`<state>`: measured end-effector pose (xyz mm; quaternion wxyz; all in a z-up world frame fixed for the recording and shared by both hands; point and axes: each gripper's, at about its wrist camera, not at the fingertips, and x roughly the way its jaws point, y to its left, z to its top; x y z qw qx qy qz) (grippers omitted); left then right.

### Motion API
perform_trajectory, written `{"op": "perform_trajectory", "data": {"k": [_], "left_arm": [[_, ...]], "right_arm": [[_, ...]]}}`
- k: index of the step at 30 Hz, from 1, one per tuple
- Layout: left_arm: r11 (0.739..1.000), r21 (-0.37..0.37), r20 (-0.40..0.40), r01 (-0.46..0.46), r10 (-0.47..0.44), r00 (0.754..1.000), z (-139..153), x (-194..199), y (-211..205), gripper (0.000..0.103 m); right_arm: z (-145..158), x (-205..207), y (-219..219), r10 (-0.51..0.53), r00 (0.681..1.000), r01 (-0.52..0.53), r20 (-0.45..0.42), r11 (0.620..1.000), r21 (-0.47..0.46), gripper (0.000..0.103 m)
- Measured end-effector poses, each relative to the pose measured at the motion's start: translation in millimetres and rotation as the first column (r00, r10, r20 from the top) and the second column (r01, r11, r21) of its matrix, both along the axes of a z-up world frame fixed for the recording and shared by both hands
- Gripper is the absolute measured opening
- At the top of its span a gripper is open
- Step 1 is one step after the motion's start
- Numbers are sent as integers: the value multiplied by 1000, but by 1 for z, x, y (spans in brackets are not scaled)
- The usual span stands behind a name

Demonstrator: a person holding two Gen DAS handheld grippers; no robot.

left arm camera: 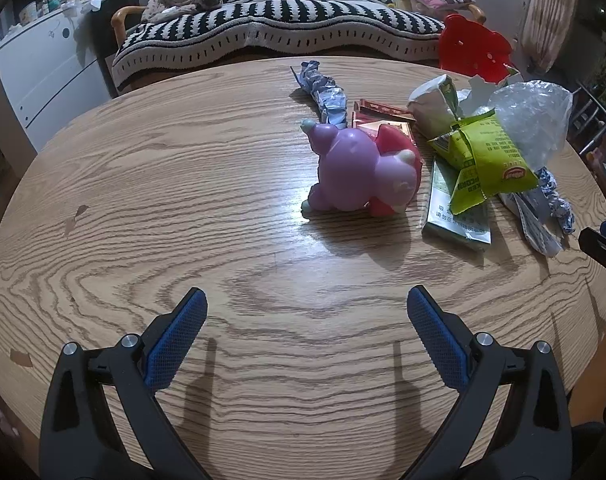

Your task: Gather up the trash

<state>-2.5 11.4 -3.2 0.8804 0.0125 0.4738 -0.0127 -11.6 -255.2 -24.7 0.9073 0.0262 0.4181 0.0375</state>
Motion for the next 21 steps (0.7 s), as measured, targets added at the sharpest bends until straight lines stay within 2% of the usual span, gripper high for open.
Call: {"op": "perform_trajectory", "data": {"k": [10,18,21], "left_arm": [[1000,-4,1,-3,3,1000,-1,-1,2,97],[999,-37,-30,-8,7,1000,-3,4,0,98],[999,-43,-40,-10,8,999,-5,5,0,97]], "right_arm": [[-2,0,0,-3,1000,3,3,1000,-7,97],[-3,-1,0,-3,1000,3,2,1000,-4,97],[-3,-2,-3,-7,999,7,32,1000,-4,97]]}}
